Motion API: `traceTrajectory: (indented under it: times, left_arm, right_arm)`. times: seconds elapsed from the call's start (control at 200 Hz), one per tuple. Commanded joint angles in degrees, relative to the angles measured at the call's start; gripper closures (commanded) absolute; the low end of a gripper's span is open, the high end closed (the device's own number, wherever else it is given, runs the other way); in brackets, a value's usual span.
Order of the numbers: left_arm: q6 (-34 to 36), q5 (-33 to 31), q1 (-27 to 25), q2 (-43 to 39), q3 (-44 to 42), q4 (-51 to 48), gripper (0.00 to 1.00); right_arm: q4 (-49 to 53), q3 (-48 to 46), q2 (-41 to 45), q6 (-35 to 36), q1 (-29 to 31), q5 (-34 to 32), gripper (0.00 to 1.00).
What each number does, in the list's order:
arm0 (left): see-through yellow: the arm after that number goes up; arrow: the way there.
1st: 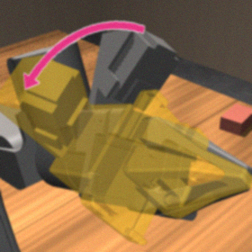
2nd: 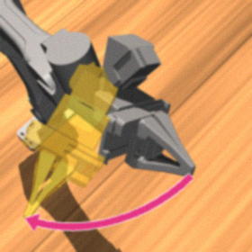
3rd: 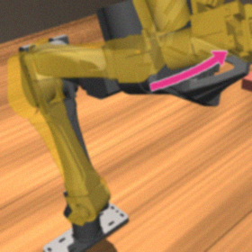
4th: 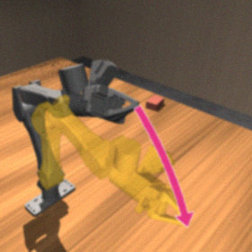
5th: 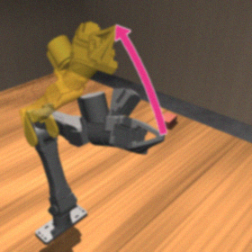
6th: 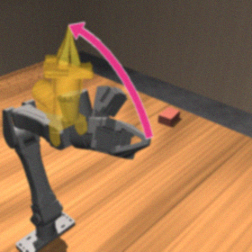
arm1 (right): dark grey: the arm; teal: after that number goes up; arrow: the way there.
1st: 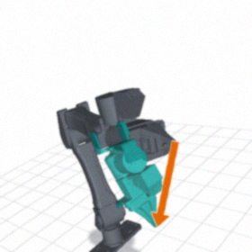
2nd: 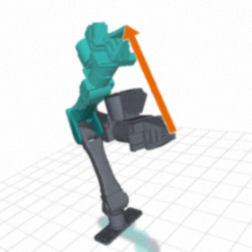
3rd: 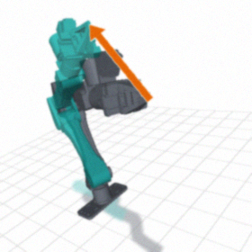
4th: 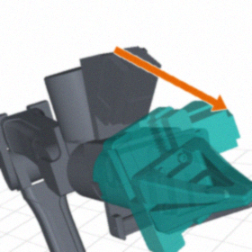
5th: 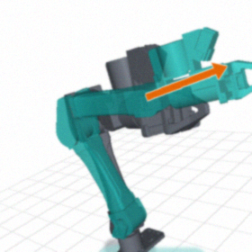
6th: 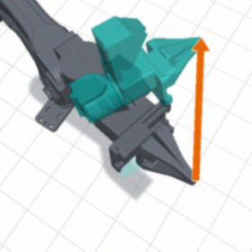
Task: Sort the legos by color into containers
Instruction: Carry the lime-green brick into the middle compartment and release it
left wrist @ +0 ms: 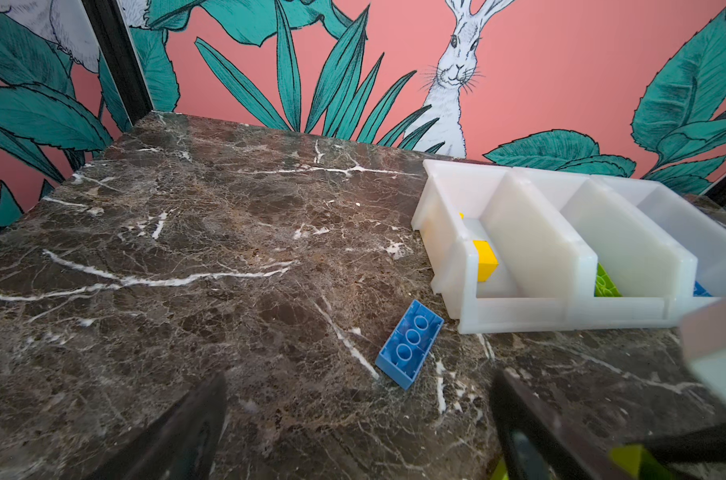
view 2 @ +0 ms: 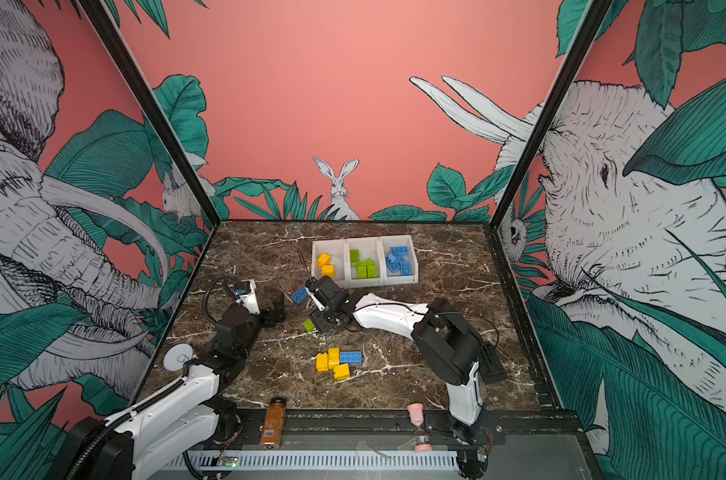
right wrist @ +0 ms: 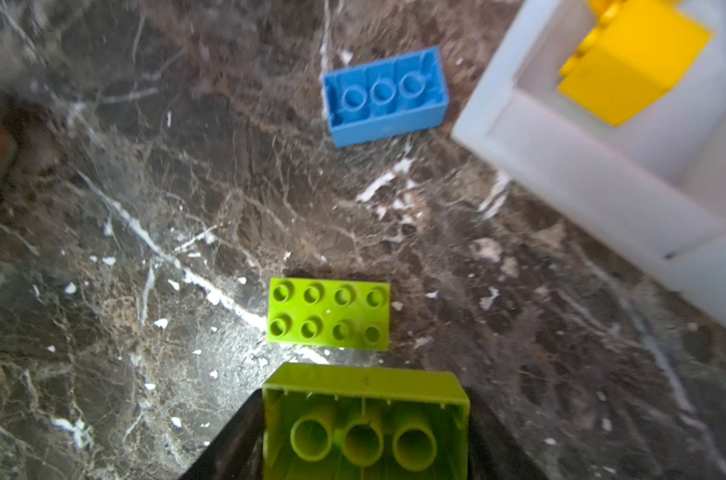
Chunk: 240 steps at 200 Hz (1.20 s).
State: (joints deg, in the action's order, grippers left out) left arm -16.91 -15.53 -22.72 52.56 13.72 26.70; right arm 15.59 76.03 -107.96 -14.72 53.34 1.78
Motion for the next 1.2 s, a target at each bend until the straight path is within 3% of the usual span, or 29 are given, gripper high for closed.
traceTrajectory:
  times: [0.0,0.32,0.865,1.055,1.195]
  left_arm:
    - [0.2,0.5,0.3,-1.5,-0.5,0.8,0.01]
    - [-0.2,1.3,0.4,-3.4,-0.9,-0.1,0.01]
    - [-0.5,1.9,0.7,-4.3,-1.1,-0.2,0.01]
    - [-0.8,1.8,0.7,-4.8,-1.5,0.1,0.01]
    - [-0.8,1.7,0.7,-4.6,-1.5,0.1,0.01]
  right_arm:
    - [4.1,1.2,3.6,1.3,-3.4,1.2,0.45]
    - [11.1,9.8,3.5,5.2,-12.6,-0.1,0.46]
    - [11.5,30.6,-15.9,2.5,-24.9,2.9,0.45]
    - [11.7,32.7,-18.2,2.2,-25.6,2.6,0.39]
    - [12.6,32.8,-17.5,2.2,-25.5,2.3,0.2]
